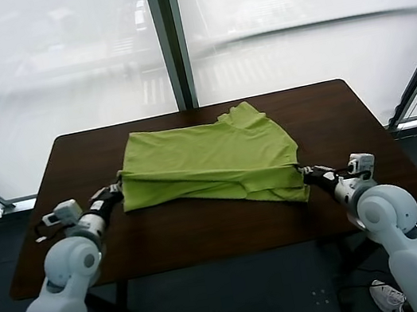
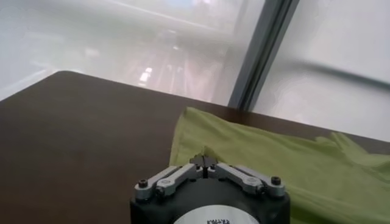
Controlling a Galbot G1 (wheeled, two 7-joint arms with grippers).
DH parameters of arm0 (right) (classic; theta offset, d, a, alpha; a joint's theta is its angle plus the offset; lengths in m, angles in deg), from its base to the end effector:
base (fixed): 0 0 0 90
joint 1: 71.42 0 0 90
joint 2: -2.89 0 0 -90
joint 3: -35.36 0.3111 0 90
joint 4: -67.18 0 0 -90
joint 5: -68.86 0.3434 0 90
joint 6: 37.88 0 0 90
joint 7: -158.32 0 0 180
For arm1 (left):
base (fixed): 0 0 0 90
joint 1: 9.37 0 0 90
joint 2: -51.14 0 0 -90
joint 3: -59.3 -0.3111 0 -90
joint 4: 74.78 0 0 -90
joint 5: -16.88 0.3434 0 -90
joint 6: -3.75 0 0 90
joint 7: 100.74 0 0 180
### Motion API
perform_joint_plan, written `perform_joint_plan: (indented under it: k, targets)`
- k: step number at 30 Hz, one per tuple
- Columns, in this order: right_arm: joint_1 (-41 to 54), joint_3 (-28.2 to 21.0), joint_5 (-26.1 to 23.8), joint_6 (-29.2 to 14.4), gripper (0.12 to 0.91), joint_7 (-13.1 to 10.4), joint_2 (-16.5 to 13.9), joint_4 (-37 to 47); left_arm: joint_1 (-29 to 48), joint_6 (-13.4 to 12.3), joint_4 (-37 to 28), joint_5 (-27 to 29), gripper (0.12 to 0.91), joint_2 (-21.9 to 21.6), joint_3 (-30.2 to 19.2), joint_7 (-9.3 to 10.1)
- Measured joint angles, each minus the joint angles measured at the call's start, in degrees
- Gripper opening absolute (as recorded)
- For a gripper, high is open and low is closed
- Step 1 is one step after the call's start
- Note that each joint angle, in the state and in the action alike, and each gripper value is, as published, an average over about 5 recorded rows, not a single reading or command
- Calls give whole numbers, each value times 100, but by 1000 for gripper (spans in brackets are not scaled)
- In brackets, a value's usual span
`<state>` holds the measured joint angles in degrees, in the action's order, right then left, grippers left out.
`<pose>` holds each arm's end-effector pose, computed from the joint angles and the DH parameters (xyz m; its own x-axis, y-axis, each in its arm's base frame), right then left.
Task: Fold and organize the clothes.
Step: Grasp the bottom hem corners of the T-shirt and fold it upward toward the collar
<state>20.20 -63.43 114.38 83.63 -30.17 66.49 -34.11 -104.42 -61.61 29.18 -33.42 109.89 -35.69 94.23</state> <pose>0.3395 -0.0623 -0.2318 -0.8792 -0.2302 0.4171 -0.1259 0.9567 0.2626 0.3122 0.0936 -0.2386 -0.9145 0.0753 0.3976 -0.0254 0.9699 -0.2421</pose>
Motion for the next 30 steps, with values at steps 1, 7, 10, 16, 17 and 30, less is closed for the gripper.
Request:
perform_joint_plan:
  k: [1, 7, 10, 16, 17, 30]
  targets:
    - [28, -23, -9, -7, 138, 6, 12, 50, 10, -2, -23, 1, 148, 1, -5, -2]
    - [97, -103, -19, -23, 138, 25, 72, 232, 46, -18, -133, 10, 148, 11, -3, -20]
    - [84, -100, -10, -18, 151, 57, 74, 234, 69, -24, -177, 10, 148, 10, 21, -33]
    - [-66, 8, -4, -51, 448, 275, -55, 55, 125, -32, -281, 15, 148, -2, 45, -38]
    - [-111, 32, -6, -52, 504, 306, -94, 0, 129, -28, -292, 20, 148, -4, 45, -38]
    - [-1376, 561, 19, -18, 906, 525, -1091, -1086, -26, 31, -107, 51, 656, -92, 251, -69]
